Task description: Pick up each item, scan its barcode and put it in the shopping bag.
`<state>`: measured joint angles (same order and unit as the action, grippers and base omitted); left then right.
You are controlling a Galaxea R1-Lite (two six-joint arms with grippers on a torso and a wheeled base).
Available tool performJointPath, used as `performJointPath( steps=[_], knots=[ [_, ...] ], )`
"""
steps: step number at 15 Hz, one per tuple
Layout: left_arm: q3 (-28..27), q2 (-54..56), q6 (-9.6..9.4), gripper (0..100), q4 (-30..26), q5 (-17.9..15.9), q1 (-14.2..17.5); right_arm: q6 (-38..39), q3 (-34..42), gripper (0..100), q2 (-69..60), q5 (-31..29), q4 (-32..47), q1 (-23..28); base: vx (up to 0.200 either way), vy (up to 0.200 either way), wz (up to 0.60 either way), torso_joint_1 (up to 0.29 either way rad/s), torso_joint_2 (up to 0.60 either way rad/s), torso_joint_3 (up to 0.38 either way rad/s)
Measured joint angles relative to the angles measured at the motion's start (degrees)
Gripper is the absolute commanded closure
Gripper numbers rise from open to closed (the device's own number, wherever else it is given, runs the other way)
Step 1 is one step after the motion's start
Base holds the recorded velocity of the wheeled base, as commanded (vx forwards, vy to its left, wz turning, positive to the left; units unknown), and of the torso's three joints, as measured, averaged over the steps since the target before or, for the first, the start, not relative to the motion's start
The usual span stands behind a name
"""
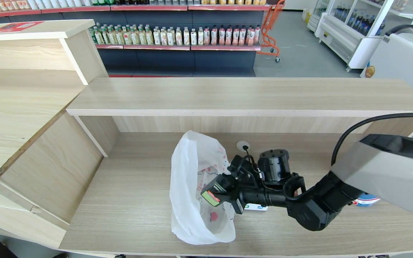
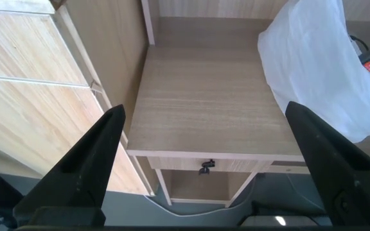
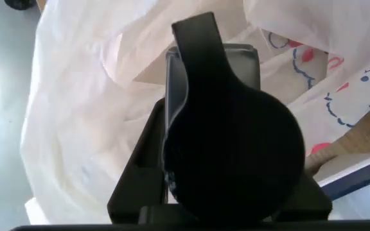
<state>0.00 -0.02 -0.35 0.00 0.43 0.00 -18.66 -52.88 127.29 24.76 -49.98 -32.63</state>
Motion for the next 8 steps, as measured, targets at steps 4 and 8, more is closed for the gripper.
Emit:
performJointPath(
  steps=[4, 8],
  knots=[
    [0.0, 0.0, 0.0, 0, 0.0, 0.0, 0.0, -4.9, -5.7, 100, 5.8, -0.3, -0.1, -0.3, 0.0, 0.0, 0.0, 0.0, 0.0, 0.0],
    [0.0, 0.0, 0.02, 0, 0.0, 0.0, 0.0, -0.2, -8.7, 0, 8.3, -0.4, -0.2, -1.2, 0.0, 0.0, 0.0, 0.0, 0.0, 0.0]
  ],
)
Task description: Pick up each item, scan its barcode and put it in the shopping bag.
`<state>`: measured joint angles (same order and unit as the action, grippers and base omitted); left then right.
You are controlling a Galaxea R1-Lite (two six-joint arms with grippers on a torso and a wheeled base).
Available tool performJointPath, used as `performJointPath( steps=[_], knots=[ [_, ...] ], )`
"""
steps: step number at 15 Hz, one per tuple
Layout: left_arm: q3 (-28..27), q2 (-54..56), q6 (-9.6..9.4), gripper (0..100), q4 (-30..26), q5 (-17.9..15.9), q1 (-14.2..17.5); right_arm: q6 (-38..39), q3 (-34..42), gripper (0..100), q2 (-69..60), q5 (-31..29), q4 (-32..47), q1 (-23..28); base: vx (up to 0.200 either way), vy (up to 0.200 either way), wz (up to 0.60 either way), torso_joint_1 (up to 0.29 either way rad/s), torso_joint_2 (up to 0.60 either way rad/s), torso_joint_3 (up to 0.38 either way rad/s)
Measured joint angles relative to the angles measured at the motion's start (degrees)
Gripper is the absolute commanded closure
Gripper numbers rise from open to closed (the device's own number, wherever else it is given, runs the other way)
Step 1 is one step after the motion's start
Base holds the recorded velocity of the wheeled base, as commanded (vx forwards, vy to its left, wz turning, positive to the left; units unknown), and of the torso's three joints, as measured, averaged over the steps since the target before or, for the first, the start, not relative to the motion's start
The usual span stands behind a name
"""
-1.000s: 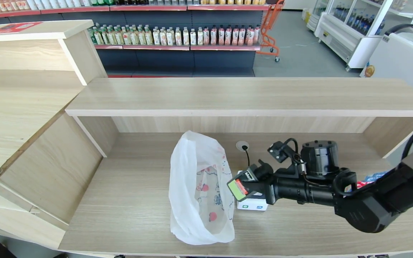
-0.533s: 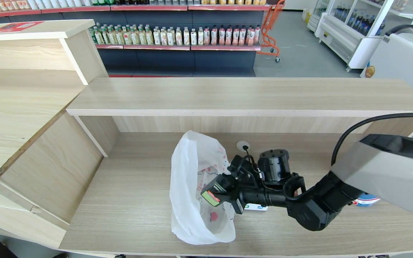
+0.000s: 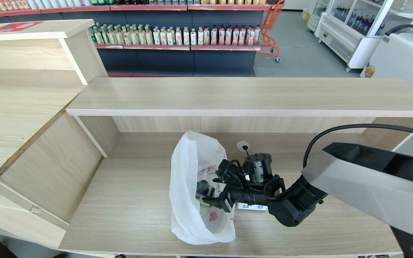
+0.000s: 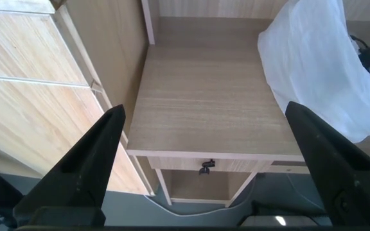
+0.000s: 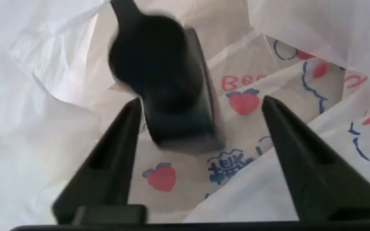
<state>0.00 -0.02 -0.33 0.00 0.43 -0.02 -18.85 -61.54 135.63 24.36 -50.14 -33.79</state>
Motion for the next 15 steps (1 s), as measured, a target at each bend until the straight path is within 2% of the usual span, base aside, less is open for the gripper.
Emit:
performJointPath(
  steps=[4, 6, 10, 12, 15],
  knots=[
    [0.0, 0.0, -0.02, 0, 0.0, 0.0, 0.0, 22.7, 0.4, 0, -3.6, 0.1, 0.4, 0.3, 0.0, 0.0, 0.0, 0.0, 0.0, 0.0],
    [0.0, 0.0, -0.02, 0, 0.0, 0.0, 0.0, 28.9, 2.0, 0, -6.8, 0.1, 0.6, 1.7, 0.0, 0.0, 0.0, 0.0, 0.0, 0.0],
    [0.0, 0.0, -0.02, 0, 0.0, 0.0, 0.0, 33.1, 8.8, 0, -15.0, 0.3, 6.2, 5.4, 0.0, 0.0, 0.0, 0.0, 0.0, 0.0],
    [0.0, 0.0, 0.0, 0, 0.0, 0.0, 0.0, 33.7, 12.5, 0, -21.4, 0.5, 9.4, 9.0, 0.0, 0.0, 0.0, 0.0, 0.0, 0.0],
    [0.0, 0.0, -0.02, 0, 0.0, 0.0, 0.0, 27.8, 15.5, 0, -32.2, 0.6, 10.4, 15.8, 0.0, 0.0, 0.0, 0.0, 0.0, 0.0]
  ],
)
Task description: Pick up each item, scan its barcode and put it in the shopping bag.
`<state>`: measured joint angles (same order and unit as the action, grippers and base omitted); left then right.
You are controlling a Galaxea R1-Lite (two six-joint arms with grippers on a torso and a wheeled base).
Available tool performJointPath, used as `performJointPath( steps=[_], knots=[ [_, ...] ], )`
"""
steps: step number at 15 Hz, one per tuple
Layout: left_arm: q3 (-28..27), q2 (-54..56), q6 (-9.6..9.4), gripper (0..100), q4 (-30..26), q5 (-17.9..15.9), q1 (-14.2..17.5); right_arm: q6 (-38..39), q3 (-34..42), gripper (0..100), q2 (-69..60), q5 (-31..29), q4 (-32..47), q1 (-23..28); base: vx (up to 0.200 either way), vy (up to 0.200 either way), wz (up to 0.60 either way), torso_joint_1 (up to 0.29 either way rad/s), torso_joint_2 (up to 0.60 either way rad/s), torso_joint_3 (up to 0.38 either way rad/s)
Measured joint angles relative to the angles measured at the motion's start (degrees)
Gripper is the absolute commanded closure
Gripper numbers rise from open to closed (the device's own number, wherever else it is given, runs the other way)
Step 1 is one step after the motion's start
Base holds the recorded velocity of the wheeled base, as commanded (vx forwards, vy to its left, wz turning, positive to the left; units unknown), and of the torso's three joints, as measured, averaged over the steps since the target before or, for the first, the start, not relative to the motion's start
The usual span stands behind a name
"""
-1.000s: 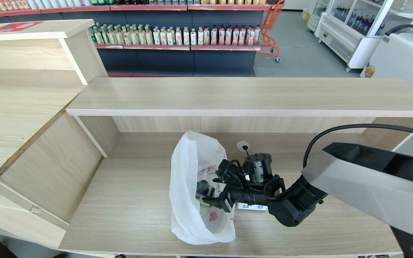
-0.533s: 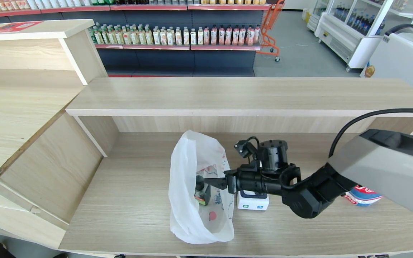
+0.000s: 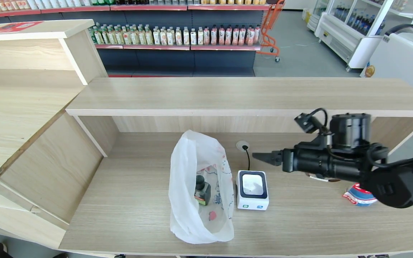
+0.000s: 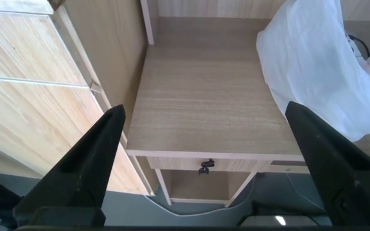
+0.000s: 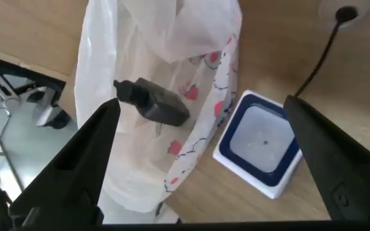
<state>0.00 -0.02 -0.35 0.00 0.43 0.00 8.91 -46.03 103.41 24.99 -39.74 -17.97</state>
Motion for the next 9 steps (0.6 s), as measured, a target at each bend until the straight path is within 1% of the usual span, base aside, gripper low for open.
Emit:
performJointPath(
  steps=[2, 3, 5, 6, 9],
  knots=[
    [0.0, 0.0, 0.0, 0, 0.0, 0.0, 0.0, -12.9, 3.0, 0, -7.3, -0.5, 0.0, 5.9, 0.0, 0.0, 0.0, 0.0, 0.0, 0.0],
    [0.0, 0.0, 0.0, 0, 0.0, 0.0, 0.0, -16.7, 5.5, 0, -10.6, -0.6, -0.2, 8.7, 0.0, 0.0, 0.0, 0.0, 0.0, 0.0],
    [0.0, 0.0, 0.0, 0, 0.0, 0.0, 0.0, -17.8, 11.6, 0, -16.8, -0.6, -0.5, 12.1, 0.0, 0.0, 0.0, 0.0, 0.0, 0.0],
    [0.0, 0.0, 0.0, 0, 0.0, 0.0, 0.0, -16.8, 13.7, 0, -19.2, -0.6, -0.5, 13.0, 0.0, 0.0, 0.0, 0.0, 0.0, 0.0],
    [0.0, 0.0, 0.15, 0, 0.0, 0.0, 0.0, -12.4, 16.2, 0, -23.1, -0.8, -0.4, 14.5, 0.0, 0.0, 0.0, 0.0, 0.0, 0.0]
  ],
)
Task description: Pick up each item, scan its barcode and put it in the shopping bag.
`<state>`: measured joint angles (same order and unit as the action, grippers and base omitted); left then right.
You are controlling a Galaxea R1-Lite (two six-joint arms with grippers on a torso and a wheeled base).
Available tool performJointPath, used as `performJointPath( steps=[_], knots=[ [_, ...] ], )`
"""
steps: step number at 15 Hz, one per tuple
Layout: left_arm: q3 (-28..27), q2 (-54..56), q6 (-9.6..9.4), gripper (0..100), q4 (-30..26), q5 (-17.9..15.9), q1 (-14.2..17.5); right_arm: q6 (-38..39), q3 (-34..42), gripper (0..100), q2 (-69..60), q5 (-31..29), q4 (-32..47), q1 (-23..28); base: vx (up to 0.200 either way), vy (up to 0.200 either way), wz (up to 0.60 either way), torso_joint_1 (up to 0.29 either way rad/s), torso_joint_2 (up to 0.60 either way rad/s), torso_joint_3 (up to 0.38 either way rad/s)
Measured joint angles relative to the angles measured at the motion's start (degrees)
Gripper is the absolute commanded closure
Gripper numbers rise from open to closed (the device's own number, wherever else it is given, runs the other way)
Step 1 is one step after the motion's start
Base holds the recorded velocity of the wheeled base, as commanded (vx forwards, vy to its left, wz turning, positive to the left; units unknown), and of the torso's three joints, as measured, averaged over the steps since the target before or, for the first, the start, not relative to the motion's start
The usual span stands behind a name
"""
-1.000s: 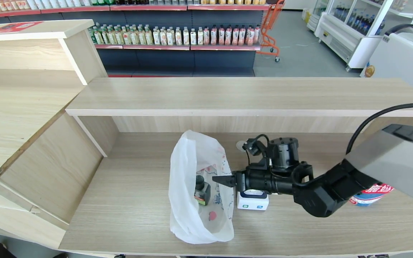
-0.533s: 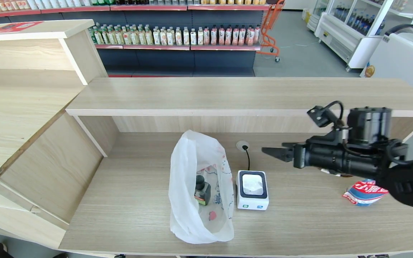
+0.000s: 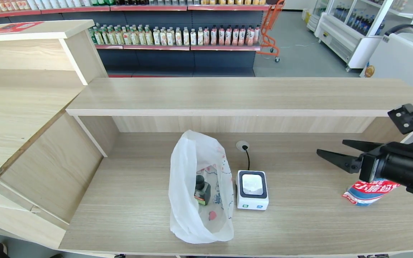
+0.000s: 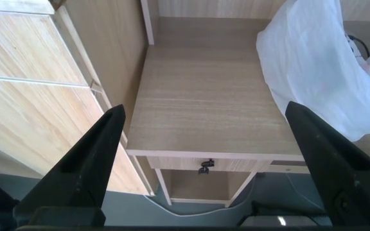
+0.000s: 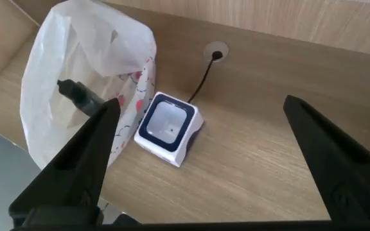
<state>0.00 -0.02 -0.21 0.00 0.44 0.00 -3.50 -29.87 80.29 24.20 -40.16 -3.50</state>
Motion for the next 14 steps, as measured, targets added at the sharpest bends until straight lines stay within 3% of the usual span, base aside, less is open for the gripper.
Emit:
performJointPath(
  steps=[4, 6, 8, 14],
  knots=[
    [0.0, 0.0, 0.18, 0, 0.0, 0.0, 0.0, 7.7, 0.1, 0, -1.0, -0.7, 0.7, 1.5, 0.0, -0.2, 0.0, 0.0, 0.0, 0.0],
    [0.0, 0.0, 0.23, 0, 0.0, 0.0, 0.0, 15.3, -1.0, 0, -2.0, -2.0, 5.5, 1.8, 0.0, -0.2, 0.0, 0.005, 0.0, 0.005],
    [0.0, 0.0, 0.26, 0, 0.0, 0.0, 0.0, 16.1, -3.0, 0, -2.6, -3.2, 10.6, 2.6, 0.0, -0.2, 0.0, 0.0, 0.0, 0.005],
    [0.0, 0.0, 0.37, 0, 0.0, 0.0, 0.0, 21.7, -5.6, 0, -2.4, -7.2, 13.7, 4.5, 0.0, -0.2, 0.0, 0.002, 0.0, 0.002]
  ],
)
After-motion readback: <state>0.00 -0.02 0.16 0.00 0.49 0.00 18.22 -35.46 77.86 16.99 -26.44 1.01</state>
